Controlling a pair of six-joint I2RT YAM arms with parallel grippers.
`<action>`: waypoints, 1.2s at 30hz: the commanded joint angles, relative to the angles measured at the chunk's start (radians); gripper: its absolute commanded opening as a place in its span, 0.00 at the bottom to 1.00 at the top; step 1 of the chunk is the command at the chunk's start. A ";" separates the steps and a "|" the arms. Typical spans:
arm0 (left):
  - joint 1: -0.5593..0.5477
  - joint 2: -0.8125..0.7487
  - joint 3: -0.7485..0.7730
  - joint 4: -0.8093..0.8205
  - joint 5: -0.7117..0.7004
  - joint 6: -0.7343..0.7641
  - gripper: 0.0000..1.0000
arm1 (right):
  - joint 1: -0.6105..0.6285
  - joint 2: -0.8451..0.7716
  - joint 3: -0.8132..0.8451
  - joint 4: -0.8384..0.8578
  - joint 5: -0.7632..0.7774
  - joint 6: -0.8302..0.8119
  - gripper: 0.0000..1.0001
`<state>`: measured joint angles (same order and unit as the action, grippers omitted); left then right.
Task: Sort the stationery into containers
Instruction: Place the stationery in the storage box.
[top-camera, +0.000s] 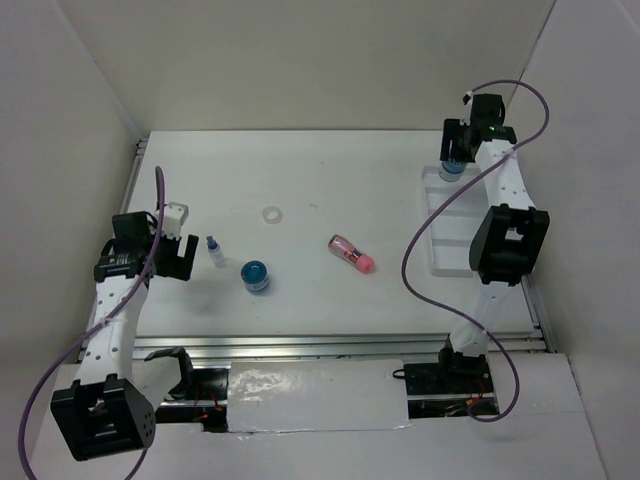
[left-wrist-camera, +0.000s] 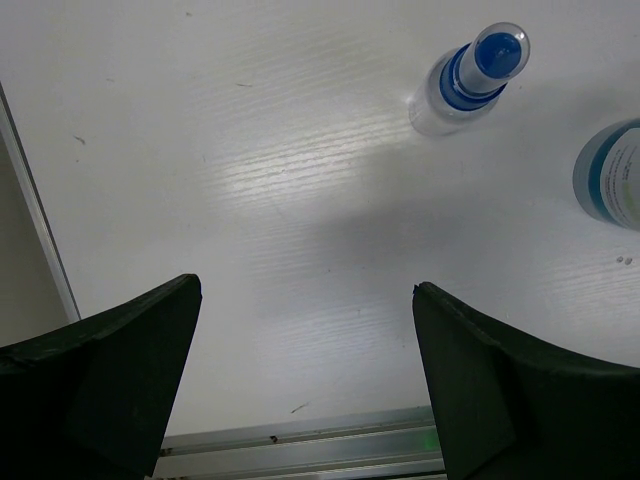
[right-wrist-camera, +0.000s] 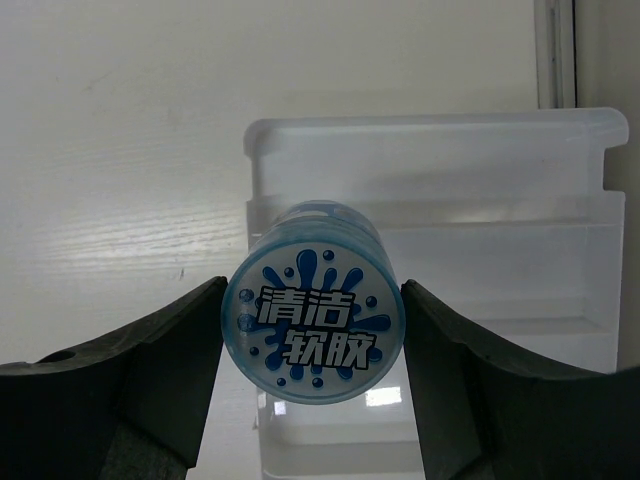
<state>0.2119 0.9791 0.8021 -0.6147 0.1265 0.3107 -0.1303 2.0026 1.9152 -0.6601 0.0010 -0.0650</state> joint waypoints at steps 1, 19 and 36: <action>0.006 -0.028 0.003 0.004 0.002 0.008 0.99 | 0.000 0.044 0.073 0.020 -0.029 0.021 0.37; 0.014 0.032 0.011 0.015 -0.011 0.011 0.99 | 0.018 0.209 0.211 0.056 -0.004 0.010 0.38; 0.015 0.003 0.014 -0.013 0.002 0.041 0.99 | 0.027 0.300 0.232 0.048 -0.004 -0.029 0.49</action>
<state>0.2214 1.0042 0.7891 -0.6254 0.1066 0.3260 -0.1120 2.2940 2.1021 -0.6422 -0.0147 -0.0723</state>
